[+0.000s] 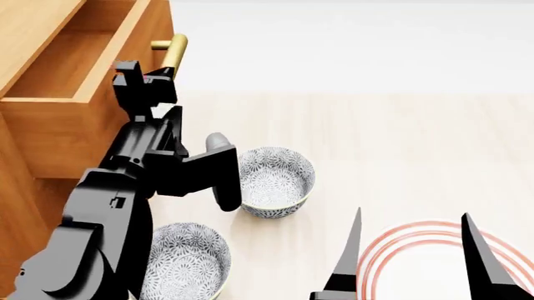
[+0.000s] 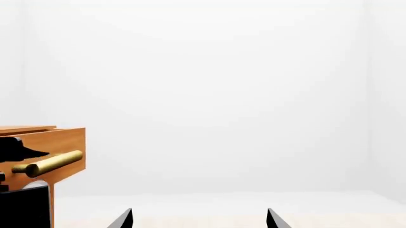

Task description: Open the top drawer of the cabinet.

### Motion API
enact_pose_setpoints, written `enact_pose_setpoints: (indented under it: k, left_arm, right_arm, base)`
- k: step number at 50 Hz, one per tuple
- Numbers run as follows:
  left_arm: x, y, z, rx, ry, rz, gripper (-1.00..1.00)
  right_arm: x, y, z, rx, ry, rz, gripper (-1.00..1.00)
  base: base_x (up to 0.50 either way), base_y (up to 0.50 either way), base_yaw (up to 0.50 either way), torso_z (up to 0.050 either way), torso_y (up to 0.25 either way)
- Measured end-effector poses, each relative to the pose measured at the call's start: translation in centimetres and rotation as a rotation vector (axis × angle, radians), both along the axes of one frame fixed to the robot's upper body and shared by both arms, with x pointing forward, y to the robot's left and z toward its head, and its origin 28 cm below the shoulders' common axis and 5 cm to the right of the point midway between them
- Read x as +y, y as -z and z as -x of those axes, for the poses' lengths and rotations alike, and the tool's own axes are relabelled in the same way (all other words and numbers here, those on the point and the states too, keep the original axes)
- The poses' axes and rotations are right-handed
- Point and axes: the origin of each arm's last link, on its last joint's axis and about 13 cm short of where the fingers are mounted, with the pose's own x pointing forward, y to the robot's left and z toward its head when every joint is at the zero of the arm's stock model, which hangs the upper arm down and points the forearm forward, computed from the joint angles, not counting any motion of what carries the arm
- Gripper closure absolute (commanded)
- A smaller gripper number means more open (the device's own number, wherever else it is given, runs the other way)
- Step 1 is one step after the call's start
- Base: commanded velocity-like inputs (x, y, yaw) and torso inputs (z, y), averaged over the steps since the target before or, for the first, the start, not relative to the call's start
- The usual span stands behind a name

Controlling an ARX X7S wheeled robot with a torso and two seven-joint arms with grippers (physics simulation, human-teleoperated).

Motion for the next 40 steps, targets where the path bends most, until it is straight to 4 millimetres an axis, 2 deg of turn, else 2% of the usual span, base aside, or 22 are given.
enact_pose_setpoints:
  k: [9, 20, 30, 40]
  left_arm:
    - [-0.7, 0.1, 0.3, 0.011, 0.028, 0.014, -1.00]
    - [-1.6, -1.2, 1.0, -0.008, 0.073, 0.059, -1.00]
    - [-2.3, -3.4, 2.2, -0.059, 0.120, 0.081, -1.00]
    - [-3.2, -6.7, 4.2, -0.102, 0.191, 0.170, -1.00]
  right_arm:
    - [0.0, 0.0, 0.0, 0.001, 0.000, -0.001, -1.00]
    - [0.0, 0.0, 0.0, 0.002, -0.002, 0.000, -1.00]
    - [0.1, 0.0, 0.0, 0.002, -0.003, 0.001, -1.00]
    - [0.1, -0.1, 0.0, 0.001, -0.004, 0.001, -1.00]
  base:
    - [0.00, 0.00, 0.00, 0.000, 0.000]
    - [0.00, 0.00, 0.00, 0.000, 0.000]
    - [0.00, 0.00, 0.00, 0.000, 0.000]
    - [0.00, 0.00, 0.00, 0.000, 0.000]
